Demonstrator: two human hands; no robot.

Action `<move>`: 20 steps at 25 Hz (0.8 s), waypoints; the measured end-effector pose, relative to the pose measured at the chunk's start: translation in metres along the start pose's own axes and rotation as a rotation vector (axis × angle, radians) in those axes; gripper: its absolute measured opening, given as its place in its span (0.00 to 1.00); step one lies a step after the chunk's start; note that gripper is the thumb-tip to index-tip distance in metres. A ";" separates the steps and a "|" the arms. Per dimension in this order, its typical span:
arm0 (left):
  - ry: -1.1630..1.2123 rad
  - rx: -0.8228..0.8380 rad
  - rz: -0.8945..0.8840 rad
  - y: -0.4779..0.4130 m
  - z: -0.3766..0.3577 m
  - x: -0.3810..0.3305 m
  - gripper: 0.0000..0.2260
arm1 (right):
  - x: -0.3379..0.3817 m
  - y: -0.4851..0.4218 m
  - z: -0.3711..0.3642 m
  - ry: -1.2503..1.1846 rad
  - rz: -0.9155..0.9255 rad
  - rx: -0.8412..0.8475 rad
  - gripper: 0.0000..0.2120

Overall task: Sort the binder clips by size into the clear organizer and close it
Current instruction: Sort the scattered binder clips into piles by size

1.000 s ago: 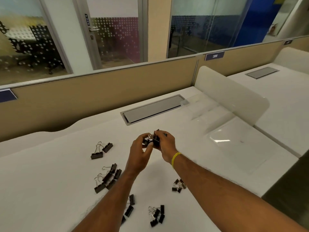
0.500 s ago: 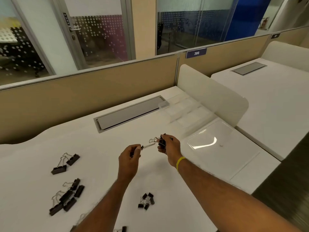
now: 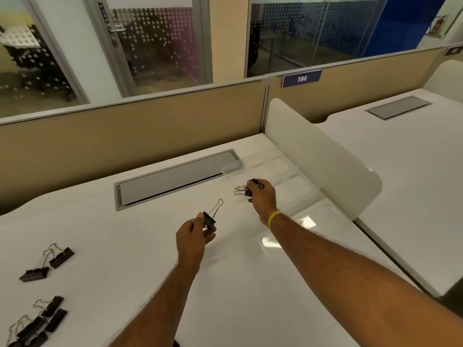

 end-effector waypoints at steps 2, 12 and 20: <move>-0.011 -0.001 0.003 -0.010 -0.011 -0.003 0.16 | 0.006 -0.027 -0.002 0.008 0.013 -0.025 0.06; -0.007 -0.017 0.048 -0.058 -0.060 -0.010 0.13 | -0.004 -0.113 -0.043 0.344 0.040 0.010 0.12; 0.074 -0.042 0.140 -0.074 -0.076 -0.009 0.11 | 0.008 -0.110 -0.051 0.595 0.205 0.153 0.14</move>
Point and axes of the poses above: each hand's wrist, its own y-axis away from the middle knuckle, its own z-axis out of the back of the hand, x = y × z, the point moved 8 cm from there along -y, towards the middle knuckle
